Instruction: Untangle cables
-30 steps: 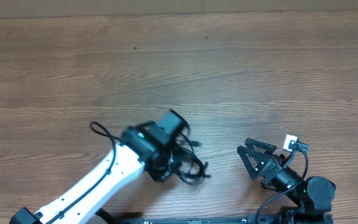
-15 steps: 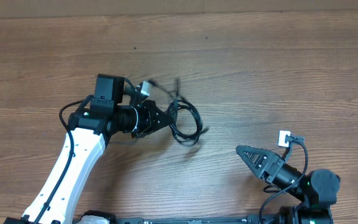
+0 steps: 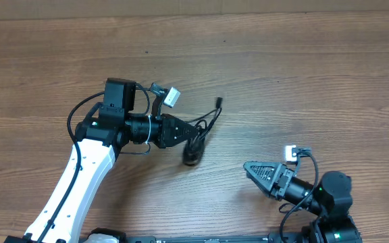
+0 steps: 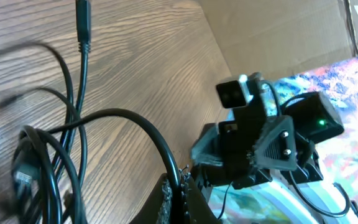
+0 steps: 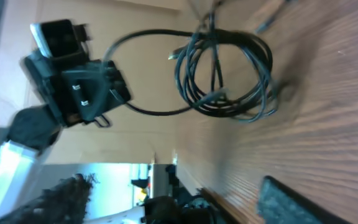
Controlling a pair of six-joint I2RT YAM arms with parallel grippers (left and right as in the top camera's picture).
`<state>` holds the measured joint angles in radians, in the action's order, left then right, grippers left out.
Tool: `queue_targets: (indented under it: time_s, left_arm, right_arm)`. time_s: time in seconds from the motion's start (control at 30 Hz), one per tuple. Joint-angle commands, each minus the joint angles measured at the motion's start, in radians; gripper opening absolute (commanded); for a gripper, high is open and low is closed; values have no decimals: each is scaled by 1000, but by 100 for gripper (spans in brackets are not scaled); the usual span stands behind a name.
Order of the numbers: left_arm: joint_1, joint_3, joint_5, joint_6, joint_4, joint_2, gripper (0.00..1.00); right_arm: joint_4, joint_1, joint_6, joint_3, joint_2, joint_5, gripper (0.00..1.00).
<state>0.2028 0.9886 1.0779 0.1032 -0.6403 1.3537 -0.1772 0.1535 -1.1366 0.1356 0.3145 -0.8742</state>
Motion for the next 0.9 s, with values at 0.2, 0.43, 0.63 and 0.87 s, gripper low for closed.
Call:
queue_targets:
  time_s: [0.2,0.43,0.63,0.87]
  left_arm:
    - [0,24,-555,377,-192,-20,100]
    - [1,21,-879,684,-404,-19,100]
    - [1,1,-864,749,-406,-19,88]
    - [38,-75,-872,943,-331,-18,64]
  right_arm:
    - [-174,162,16,21,-1,247,100]
    - [-240,201,16,21,-1,313,100]
    - [-249,201,19,21,-1,340,100]
    - [-301,201,19,21,-1,367,100]
